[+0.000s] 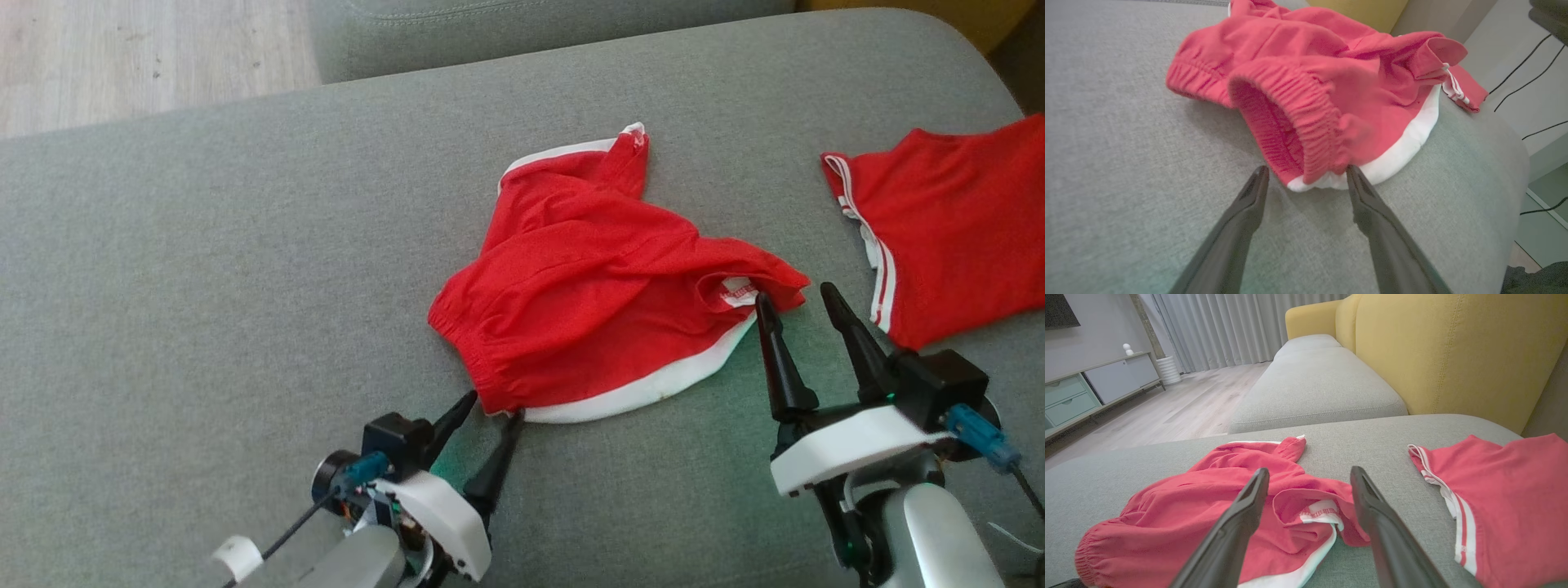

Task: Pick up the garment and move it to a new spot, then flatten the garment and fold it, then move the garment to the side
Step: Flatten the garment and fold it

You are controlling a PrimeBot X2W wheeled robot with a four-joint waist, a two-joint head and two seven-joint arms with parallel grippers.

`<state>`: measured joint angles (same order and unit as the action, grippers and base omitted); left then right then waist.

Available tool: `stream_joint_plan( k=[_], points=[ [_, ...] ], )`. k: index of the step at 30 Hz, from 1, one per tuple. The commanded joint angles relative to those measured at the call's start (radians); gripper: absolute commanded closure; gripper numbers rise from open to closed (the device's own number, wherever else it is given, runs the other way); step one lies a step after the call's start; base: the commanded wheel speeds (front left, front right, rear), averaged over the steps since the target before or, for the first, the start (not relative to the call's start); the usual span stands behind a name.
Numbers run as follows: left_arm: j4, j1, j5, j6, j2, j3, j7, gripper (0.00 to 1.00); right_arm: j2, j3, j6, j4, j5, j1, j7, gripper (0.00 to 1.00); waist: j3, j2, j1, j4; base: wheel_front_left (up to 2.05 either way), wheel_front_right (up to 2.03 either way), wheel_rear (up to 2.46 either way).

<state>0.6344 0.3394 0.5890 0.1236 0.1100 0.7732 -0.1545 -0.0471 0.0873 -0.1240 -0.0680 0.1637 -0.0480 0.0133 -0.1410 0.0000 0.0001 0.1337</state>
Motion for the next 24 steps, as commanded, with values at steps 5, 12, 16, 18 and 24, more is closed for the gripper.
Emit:
stream_joint_plan(
  k=[5, 12, 16, 18, 24],
  points=[
    [0.003, 0.064, 0.037, -0.003, -0.002, -0.06, -0.04, 1.0, -0.003, 0.026, -0.007, 0.031, 0.013, -0.037, 0.008, 0.0, -0.012, 0.0, -0.0001, -0.013, 0.0, 0.0, 0.0],
    [-0.053, 0.034, 0.06, -0.032, 0.033, -0.115, -0.079, 1.0, -0.003, 0.053, -0.007, 0.027, 0.013, -0.039, -0.017, 0.0, -0.04, 0.0, -0.0001, -0.067, 0.0, 0.0, 0.0],
    [-0.092, 0.015, 0.06, -0.034, 0.046, -0.108, -0.076, 1.0, -0.003, 0.114, -0.007, -0.008, 0.003, -0.035, -0.077, 0.0, -0.048, 0.0, -0.0001, -0.099, 0.0, 0.0, 0.0],
    [-0.105, 0.011, 0.062, -0.037, 0.048, -0.107, -0.073, 1.0, -0.003, 0.119, -0.007, -0.035, -0.019, -0.038, -0.103, 0.0, -0.048, 0.0, -0.0001, -0.107, 0.0, 0.0, 0.0],
    [-0.131, 0.008, 0.063, -0.042, 0.05, -0.1, -0.064, 1.0, -0.003, 0.123, -0.007, -0.123, -0.063, -0.063, -0.149, 0.0, -0.046, 0.0, -0.0001, -0.115, 0.0, 0.0, 0.0]
  ],
)
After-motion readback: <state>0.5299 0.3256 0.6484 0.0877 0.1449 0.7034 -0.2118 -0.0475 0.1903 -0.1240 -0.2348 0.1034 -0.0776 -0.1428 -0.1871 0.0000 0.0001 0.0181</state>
